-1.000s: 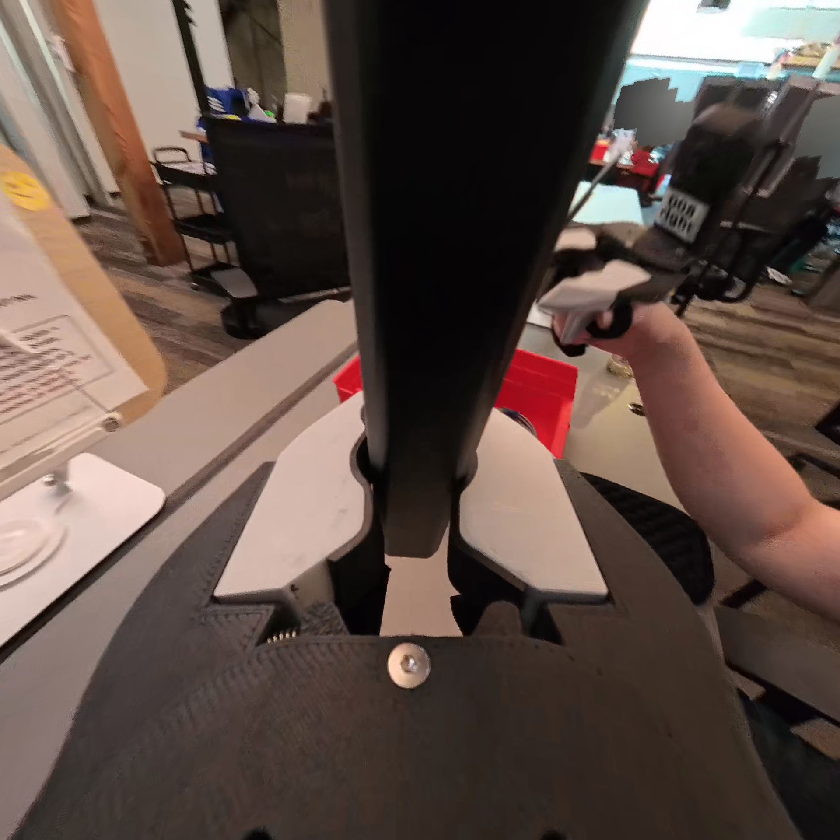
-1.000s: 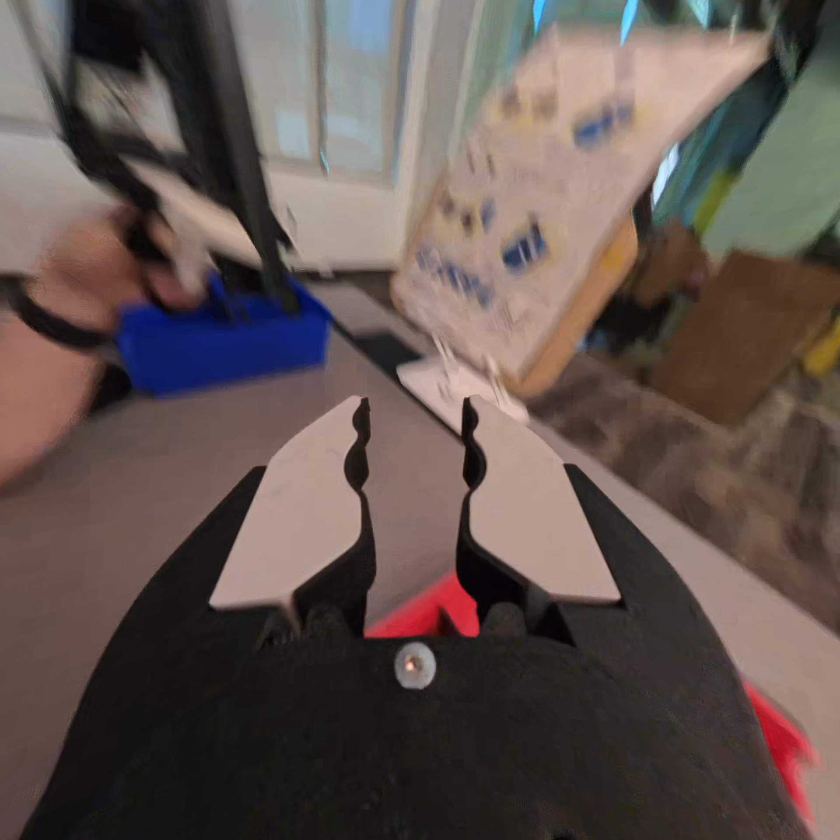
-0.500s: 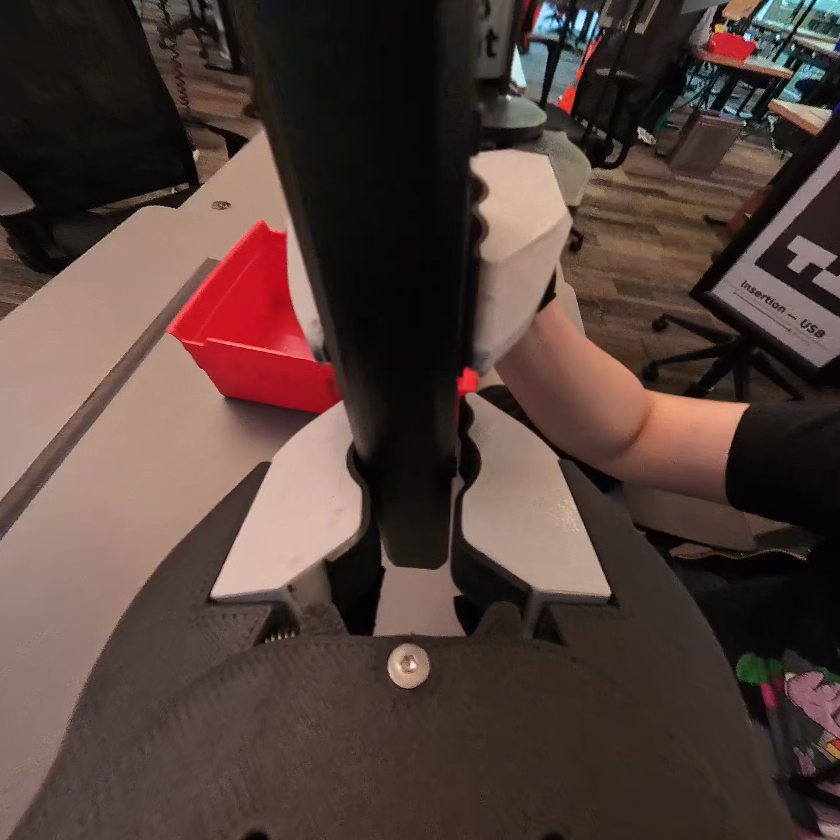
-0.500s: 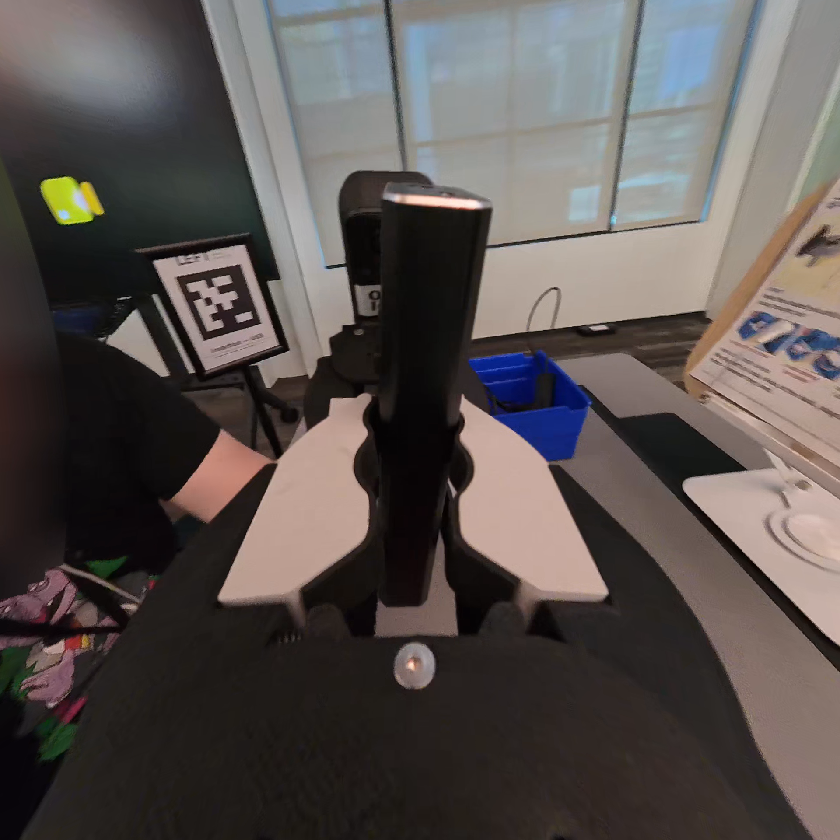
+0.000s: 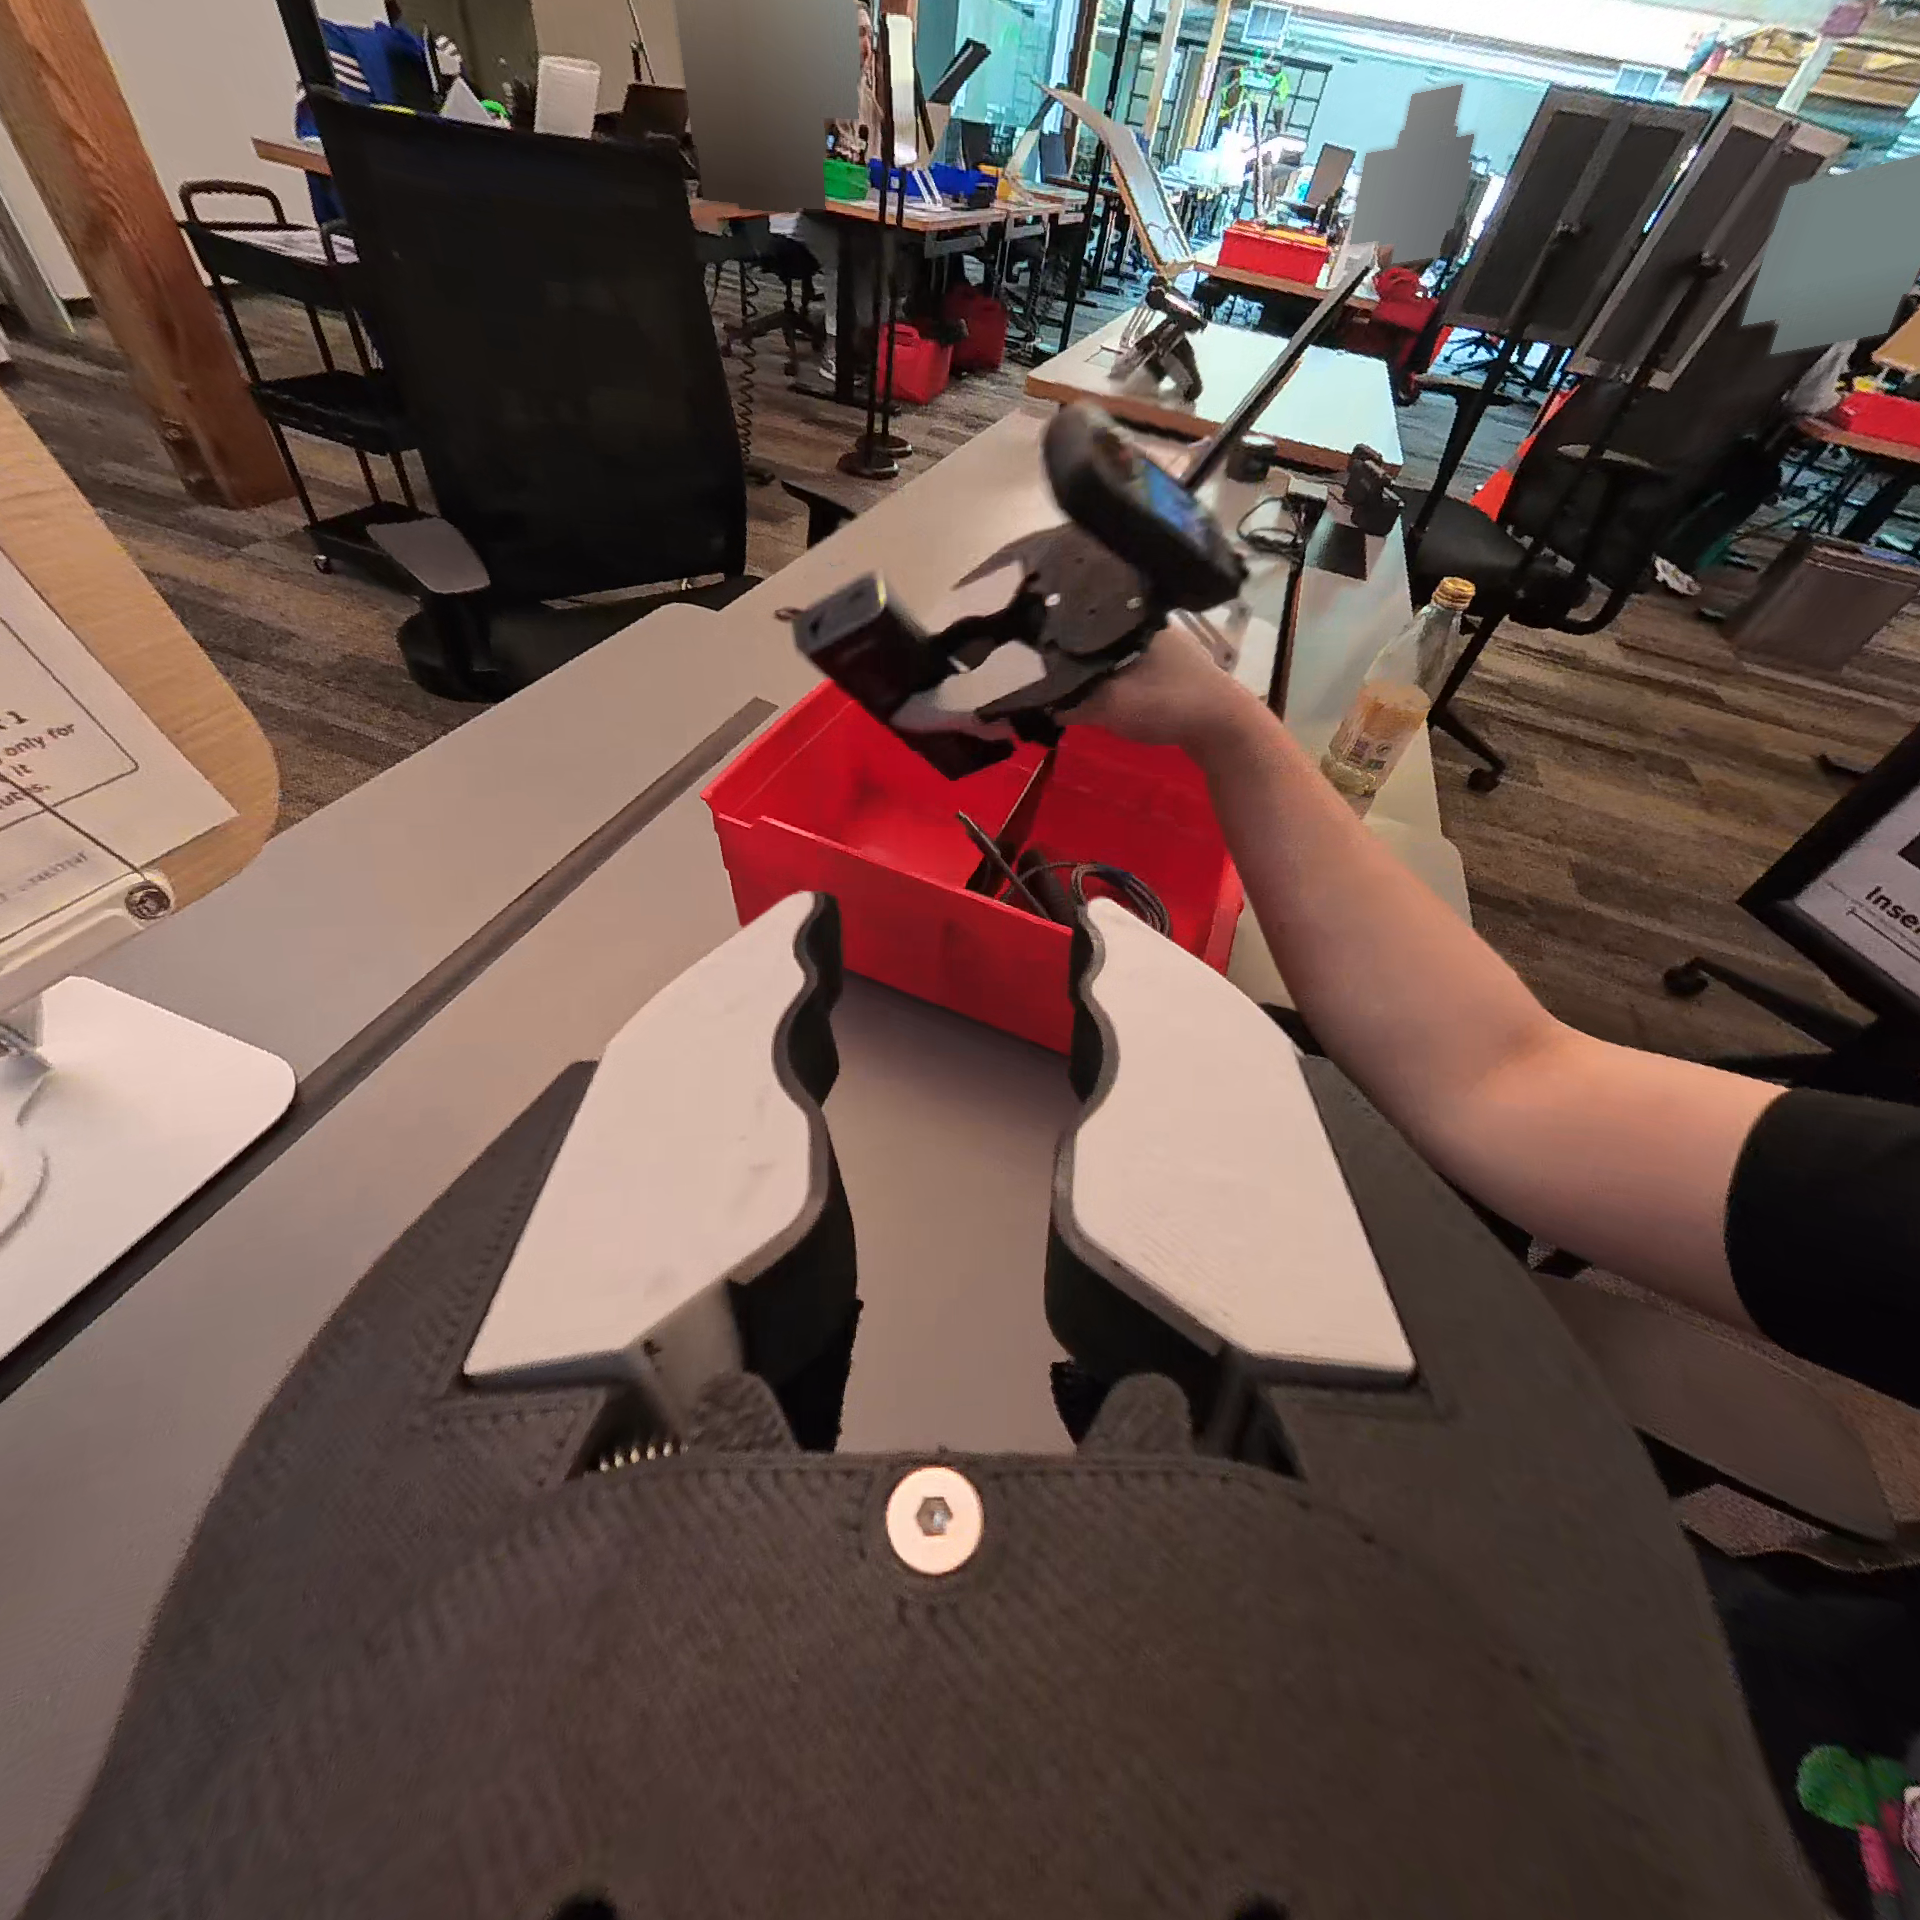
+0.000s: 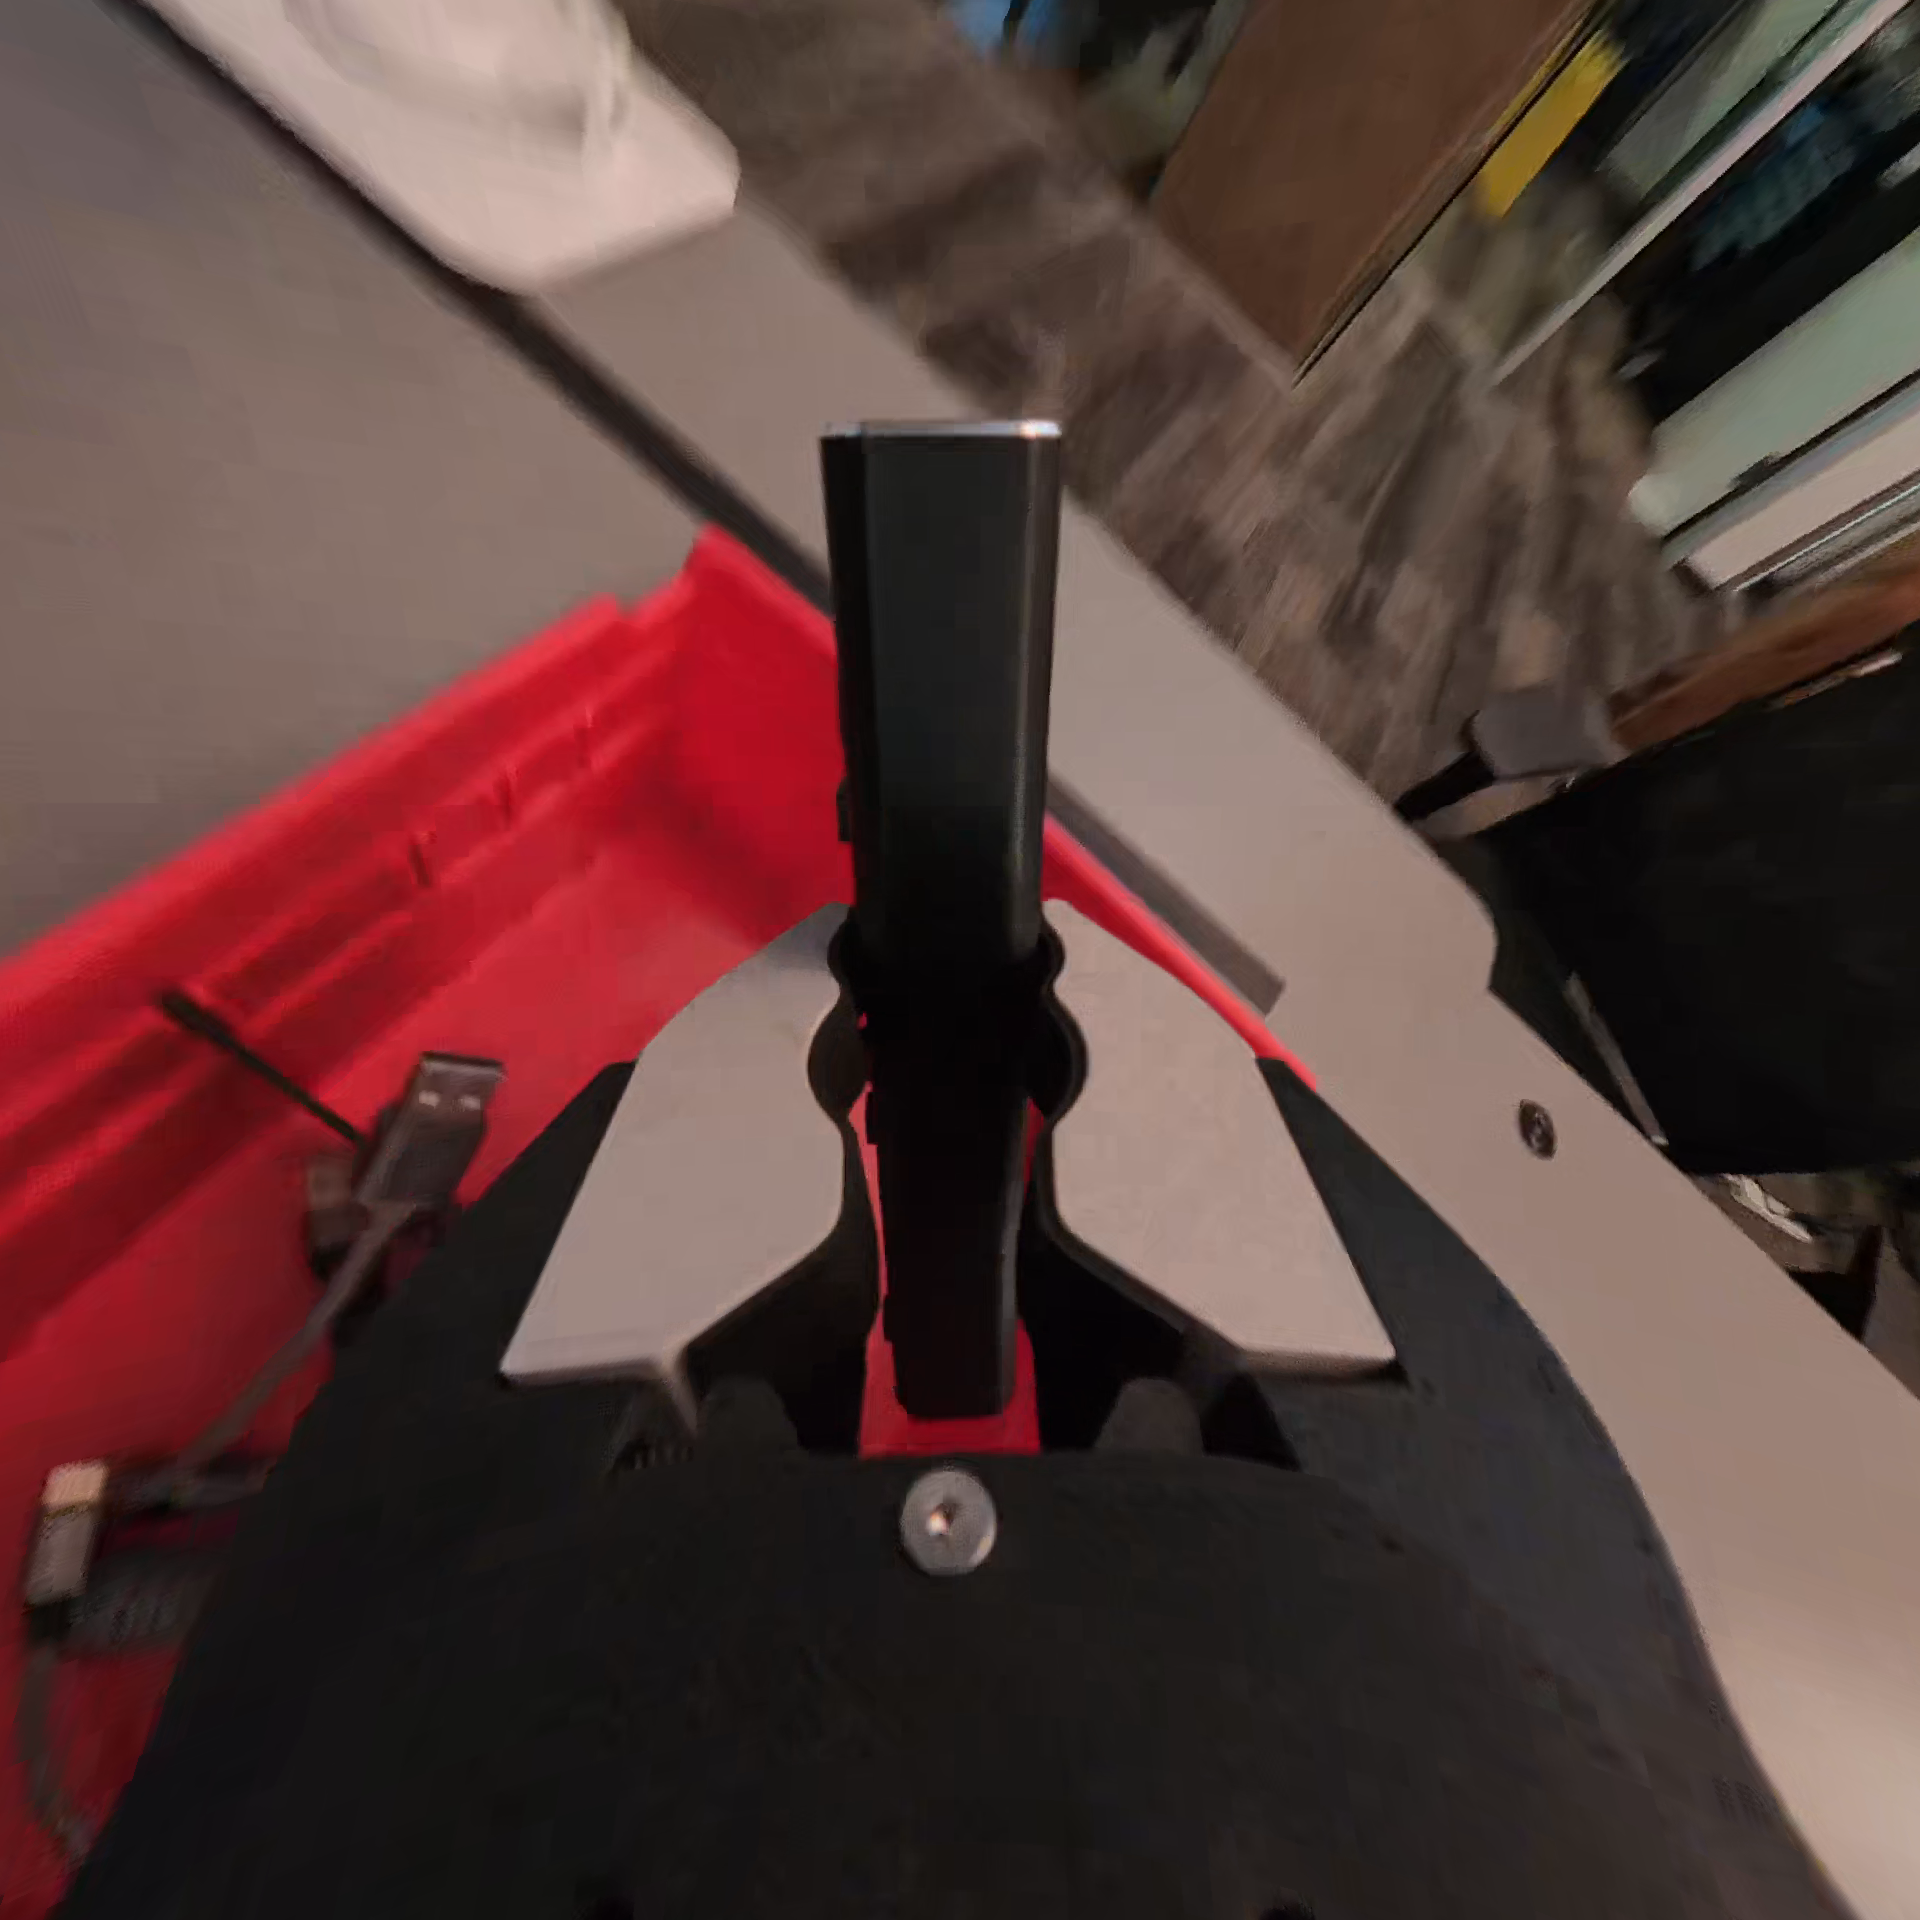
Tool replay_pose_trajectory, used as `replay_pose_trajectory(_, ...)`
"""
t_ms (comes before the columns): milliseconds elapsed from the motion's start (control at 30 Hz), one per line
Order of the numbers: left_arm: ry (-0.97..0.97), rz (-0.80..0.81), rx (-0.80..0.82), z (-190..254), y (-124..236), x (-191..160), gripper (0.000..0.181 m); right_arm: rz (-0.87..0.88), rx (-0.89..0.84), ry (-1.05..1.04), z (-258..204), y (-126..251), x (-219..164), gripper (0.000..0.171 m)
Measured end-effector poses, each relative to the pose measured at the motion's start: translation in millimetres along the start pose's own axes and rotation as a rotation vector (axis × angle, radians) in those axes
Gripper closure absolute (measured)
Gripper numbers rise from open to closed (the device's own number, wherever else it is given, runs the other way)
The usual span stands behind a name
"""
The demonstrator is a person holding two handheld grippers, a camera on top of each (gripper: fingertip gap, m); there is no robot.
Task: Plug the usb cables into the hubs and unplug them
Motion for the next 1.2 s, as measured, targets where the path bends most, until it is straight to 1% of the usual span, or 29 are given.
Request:
replay_pose_trajectory(100,-0.018,-0.028,0.011,1,-2,-3,0.14,-0.213,0.082,0.143,-17,-25,-17,0.142)
replay_pose_trajectory(167,-0.026,-0.036,0.001,5,-5,-3,0.145,-0.339,0.153,0.19,-29,-37,-28,0.142)
replay_pose_trajectory(233,-0.015,-0.043,-0.014,10,-9,-4,0.146,-0.451,0.245,0.187,-40,-44,-39,0.141)
replay_pose_trajectory(300,-0.022,-0.056,-0.018,15,-12,-5,0.144,-0.603,0.328,0.15,-49,-45,-54,0.14)
replay_pose_trajectory(400,-0.061,-0.05,-0.005,18,-12,-2,0.142,-0.693,0.342,0.173,-49,-54,-68,0.141)
replay_pose_trajectory(500,-0.054,-0.028,0.018,15,-8,2,0.141,-0.684,0.328,0.087,-43,-57,-71,0.138)
replay_pose_trajectory(567,-0.047,-0.011,0.038,12,-2,4,0.14,-0.604,0.25,0.075,-31,-50,-64,0.138)
replay_pose_trajectory(600,-0.047,-0.001,0.052,11,3,6,0.138,-0.552,0.181,0.083,-22,-44,-57,0.136)
replay_pose_trajectory(667,-0.053,0.03,0.089,7,17,11,0.138,-0.468,0.053,0.066,-3,-18,-42,0.133)
replay_pose_trajectory(700,-0.054,0.049,0.117,4,25,14,0.138,-0.438,-0.022,0.024,9,1,-36,0.134)
replay_pose_trajectory(733,-0.051,0.069,0.151,0,34,17,0.137,-0.426,-0.083,-0.05,18,22,-33,0.132)
replay_pose_trajectory(800,-0.03,0.113,0.223,-8,53,22,0.137,-0.408,-0.131,-0.221,27,63,-39,0.12)
replay_pose_trajectory(867,0.009,0.16,0.275,-15,71,25,0.137,-0.402,-0.136,-0.383,28,92,-61,0.118)
replay_pose_trajectory(933,0.051,0.198,0.31,-19,85,27,0.138,-0.526,-0.117,-0.479,25,109,-100,0.124)
replay_pose_trajectory(967,0.069,0.201,0.319,-21,89,26,0.139,-0.573,-0.085,-0.513,21,111,-115,0.127)
replay_pose_trajectory(1000,0.081,0.186,0.324,-22,90,24,0.139,-0.586,0.003,-0.554,11,109,-124,0.129)
replay_pose_trajectory(1033,0.084,0.159,0.333,-24,91,20,0.138,-0.593,0.08,-0.589,1,107,-131,0.132)
replay_pose_trajectory(1100,0.074,0.12,0.382,-29,95,15,0.137,-0.652,0.138,-0.625,-8,105,-141,0.14)
replay_pose_trajectory(1133,0.071,0.115,0.413,-32,99,14,0.137,-0.665,0.188,-0.634,-15,105,-142,0.158)
replay_pose_trajectory(1167,0.07,0.123,0.441,-34,104,15,0.137,-0.673,0.193,-0.637,-17,104,-143,0.158)
replay_pose_trajectory(1200,0.071,0.137,0.46,-34,110,16,0.137,-0.678,0.189,-0.639,-17,104,-144,0.164)
Point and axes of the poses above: each gripper's, where its closed fingertips meet, y back along the fingers, x out of its top, z = x × y across the jaws, the point moved 3 cm from there along y, back along the fingers
